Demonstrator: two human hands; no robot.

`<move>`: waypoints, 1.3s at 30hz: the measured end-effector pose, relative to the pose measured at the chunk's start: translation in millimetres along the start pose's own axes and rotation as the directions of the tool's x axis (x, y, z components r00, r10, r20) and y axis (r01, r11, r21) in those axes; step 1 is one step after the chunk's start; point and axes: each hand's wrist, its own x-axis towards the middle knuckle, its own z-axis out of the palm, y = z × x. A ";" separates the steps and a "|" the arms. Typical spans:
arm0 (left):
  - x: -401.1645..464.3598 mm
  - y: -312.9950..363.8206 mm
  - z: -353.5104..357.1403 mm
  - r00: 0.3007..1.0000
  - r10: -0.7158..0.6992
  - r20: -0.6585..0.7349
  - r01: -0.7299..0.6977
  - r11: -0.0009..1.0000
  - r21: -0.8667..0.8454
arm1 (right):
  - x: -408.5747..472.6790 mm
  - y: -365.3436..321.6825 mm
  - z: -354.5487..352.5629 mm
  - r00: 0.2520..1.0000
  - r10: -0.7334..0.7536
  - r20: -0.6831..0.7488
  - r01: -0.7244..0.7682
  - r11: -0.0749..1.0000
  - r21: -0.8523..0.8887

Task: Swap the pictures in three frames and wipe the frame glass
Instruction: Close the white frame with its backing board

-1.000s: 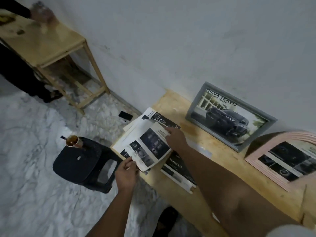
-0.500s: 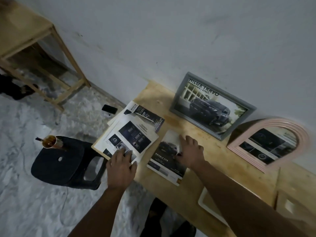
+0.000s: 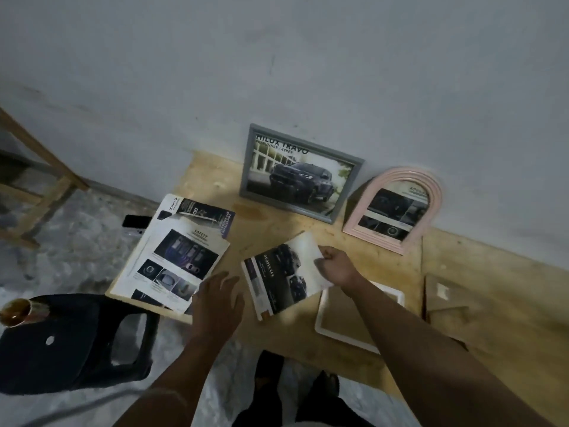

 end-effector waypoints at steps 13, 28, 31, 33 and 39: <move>0.4 133.4 55.5 0.842 0.159 0.515 -0.021 0.964 -0.264 | -110.6 153.1 -92.8 0.879 0.311 -0.361 -0.158 0.905 0.395; -3.2 157.7 66.4 0.789 0.292 0.541 -0.184 0.952 -0.244 | -103.5 190.0 -74.8 0.903 0.133 -0.409 -0.128 0.991 0.038; -4.1 158.7 66.9 0.792 0.289 0.537 -0.200 0.955 -0.219 | -99.7 198.7 -76.0 0.932 0.140 -0.334 -0.235 0.935 -0.264; -4.4 160.6 66.6 0.795 0.278 0.539 -0.201 0.959 -0.200 | -101.9 201.5 -74.8 0.928 0.132 -0.348 -0.266 0.890 -0.371; -4.6 165.2 68.5 0.798 0.244 0.550 -0.222 0.969 -0.108 | -104.0 208.9 -73.1 0.956 0.028 -0.290 -0.192 0.811 -0.553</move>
